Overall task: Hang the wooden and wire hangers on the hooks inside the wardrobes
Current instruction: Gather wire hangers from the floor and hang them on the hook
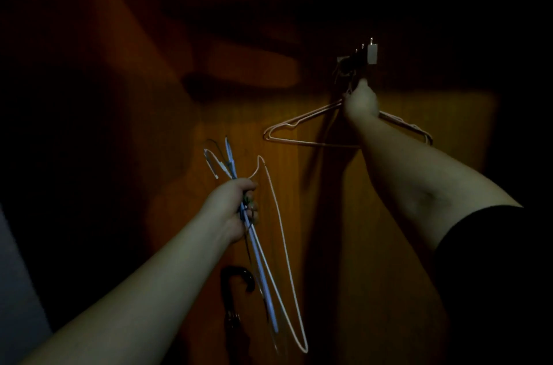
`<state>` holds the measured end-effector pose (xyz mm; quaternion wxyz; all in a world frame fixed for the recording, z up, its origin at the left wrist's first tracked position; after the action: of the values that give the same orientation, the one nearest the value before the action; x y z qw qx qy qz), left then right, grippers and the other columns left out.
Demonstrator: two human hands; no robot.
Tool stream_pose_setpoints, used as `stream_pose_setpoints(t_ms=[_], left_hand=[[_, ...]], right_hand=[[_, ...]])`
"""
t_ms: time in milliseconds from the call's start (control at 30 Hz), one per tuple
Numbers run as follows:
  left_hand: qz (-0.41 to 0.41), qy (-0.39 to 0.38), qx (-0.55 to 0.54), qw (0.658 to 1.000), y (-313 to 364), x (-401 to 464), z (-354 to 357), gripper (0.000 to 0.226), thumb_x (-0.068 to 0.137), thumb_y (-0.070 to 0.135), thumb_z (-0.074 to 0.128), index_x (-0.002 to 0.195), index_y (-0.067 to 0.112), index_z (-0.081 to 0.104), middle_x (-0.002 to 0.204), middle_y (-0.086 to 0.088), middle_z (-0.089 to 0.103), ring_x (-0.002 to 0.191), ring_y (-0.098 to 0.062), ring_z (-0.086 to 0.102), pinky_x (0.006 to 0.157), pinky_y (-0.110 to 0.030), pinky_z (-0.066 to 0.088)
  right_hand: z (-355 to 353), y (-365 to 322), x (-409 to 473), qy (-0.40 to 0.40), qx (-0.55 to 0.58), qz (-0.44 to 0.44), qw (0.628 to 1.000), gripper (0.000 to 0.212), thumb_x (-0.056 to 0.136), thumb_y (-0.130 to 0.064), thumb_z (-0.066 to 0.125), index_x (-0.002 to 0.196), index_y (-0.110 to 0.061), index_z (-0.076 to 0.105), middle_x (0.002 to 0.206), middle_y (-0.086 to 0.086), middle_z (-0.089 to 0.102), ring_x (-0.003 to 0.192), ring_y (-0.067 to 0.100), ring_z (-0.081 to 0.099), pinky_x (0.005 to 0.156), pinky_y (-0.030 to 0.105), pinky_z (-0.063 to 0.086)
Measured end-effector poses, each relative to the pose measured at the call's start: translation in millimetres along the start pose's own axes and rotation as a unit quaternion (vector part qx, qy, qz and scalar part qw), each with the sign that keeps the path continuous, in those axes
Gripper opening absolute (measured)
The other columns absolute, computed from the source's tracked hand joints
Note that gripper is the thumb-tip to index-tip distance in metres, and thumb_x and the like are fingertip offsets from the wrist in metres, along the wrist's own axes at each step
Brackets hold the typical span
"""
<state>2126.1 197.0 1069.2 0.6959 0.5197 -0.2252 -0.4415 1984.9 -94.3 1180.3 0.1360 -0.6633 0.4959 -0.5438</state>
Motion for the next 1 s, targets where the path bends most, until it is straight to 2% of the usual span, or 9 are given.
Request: stream_pose_setpoints(t_ms=[200, 400, 533, 633, 700, 767, 833, 900, 1000], left_hand=[[-0.004, -0.045, 0.012, 0.999, 8, -20, -11, 0.025, 0.095, 0.007, 0.048, 0.073, 0.015, 0.04, 0.045, 0.004, 0.036, 0.032, -0.007, 0.032, 0.031, -0.012, 0.022], [-0.007, -0.069, 0.026, 0.997, 3, -40, -22, 0.019, 0.096, 0.009, 0.048, 0.078, 0.012, 0.045, 0.047, 0.003, 0.04, 0.032, -0.007, 0.035, 0.031, -0.012, 0.024], [-0.019, -0.085, 0.047, 0.995, -7, -45, -34, 0.021, 0.095, 0.01, 0.052, 0.075, 0.012, 0.046, 0.053, 0.002, 0.042, 0.034, -0.007, 0.037, 0.031, -0.015, 0.027], [-0.021, -0.098, 0.044, 0.994, -15, -49, -44, 0.015, 0.094, 0.01, 0.057, 0.081, 0.012, 0.049, 0.06, 0.001, 0.045, 0.036, -0.007, 0.039, 0.032, -0.015, 0.028], [-0.017, -0.116, 0.046, 0.992, -21, -53, -49, 0.006, 0.093, 0.009, 0.058, 0.089, 0.012, 0.054, 0.065, 0.001, 0.045, 0.038, -0.007, 0.04, 0.033, -0.015, 0.029], [-0.017, -0.135, 0.051, 0.989, -26, -56, -53, 0.009, 0.093, 0.008, 0.057, 0.101, 0.012, 0.058, 0.067, 0.001, 0.046, 0.041, -0.007, 0.04, 0.034, -0.015, 0.029], [-0.021, -0.153, 0.053, 0.987, -30, -60, -56, 0.016, 0.092, 0.007, 0.056, 0.106, 0.012, 0.059, 0.067, 0.001, 0.045, 0.043, -0.008, 0.04, 0.033, -0.015, 0.028], [-0.029, -0.177, 0.049, 0.983, -33, -65, -58, 0.01, 0.092, 0.006, 0.054, 0.098, 0.013, 0.059, 0.068, 0.0, 0.044, 0.042, -0.008, 0.039, 0.032, -0.015, 0.026], [-0.033, -0.196, 0.051, 0.979, -36, -72, -62, 0.01, 0.094, 0.004, 0.051, 0.09, 0.013, 0.055, 0.071, -0.001, 0.05, 0.04, -0.007, 0.038, 0.031, -0.014, 0.024]], right_hand=[[-11, 3, -13, -0.04, 0.051, 0.007, 0.998, 0.033, 0.099, -0.019, 0.051, 0.131, -0.015, 0.045, 0.125, 0.008, 0.059, 0.112, 0.025, 0.059, 0.089, 0.041, 0.052], [-26, 8, -56, -0.058, 0.033, -0.005, 0.998, 0.033, 0.099, -0.023, 0.052, 0.129, -0.011, 0.048, 0.121, 0.009, 0.059, 0.105, 0.024, 0.059, 0.078, 0.032, 0.044], [-22, -4, -120, -0.132, 0.002, -0.096, 0.987, 0.028, 0.099, -0.023, 0.051, 0.123, -0.011, 0.058, 0.118, 0.009, 0.064, 0.106, 0.025, 0.061, 0.079, 0.027, 0.041], [-22, -17, -180, -0.203, 0.012, -0.192, 0.96, 0.022, 0.099, -0.025, 0.053, 0.117, -0.014, 0.061, 0.109, 0.0, 0.063, 0.096, 0.012, 0.058, 0.078, 0.024, 0.043], [-24, -22, -215, -0.221, 0.041, -0.246, 0.943, 0.018, 0.098, -0.024, 0.056, 0.111, -0.014, 0.063, 0.105, -0.003, 0.063, 0.094, 0.009, 0.057, 0.08, 0.023, 0.045], [-26, -25, -243, -0.23, 0.065, -0.307, 0.921, 0.015, 0.095, -0.022, 0.06, 0.107, -0.015, 0.065, 0.104, -0.002, 0.063, 0.096, 0.009, 0.057, 0.086, 0.025, 0.044], [-26, -25, -267, -0.238, 0.041, -0.359, 0.901, 0.02, 0.094, -0.028, 0.061, 0.111, -0.018, 0.064, 0.112, -0.004, 0.063, 0.109, 0.011, 0.056, 0.097, 0.032, 0.038], [-29, -28, -285, -0.253, 0.005, -0.383, 0.889, 0.026, 0.094, -0.035, 0.06, 0.116, -0.021, 0.061, 0.121, -0.007, 0.06, 0.121, 0.011, 0.051, 0.103, 0.039, 0.029], [-34, -29, -298, -0.279, -0.003, -0.398, 0.874, 0.03, 0.093, -0.042, 0.057, 0.117, -0.023, 0.06, 0.12, -0.009, 0.06, 0.116, 0.008, 0.055, 0.104, 0.043, 0.027]])
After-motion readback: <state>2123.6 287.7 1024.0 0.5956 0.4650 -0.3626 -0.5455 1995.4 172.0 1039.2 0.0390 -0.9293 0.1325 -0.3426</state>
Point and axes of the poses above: each hand's wrist, its own x-axis towards the middle knuckle, its own z-axis out of the palm, y = z × x, the point moved 1 cm from there along x, towards the middle knuckle
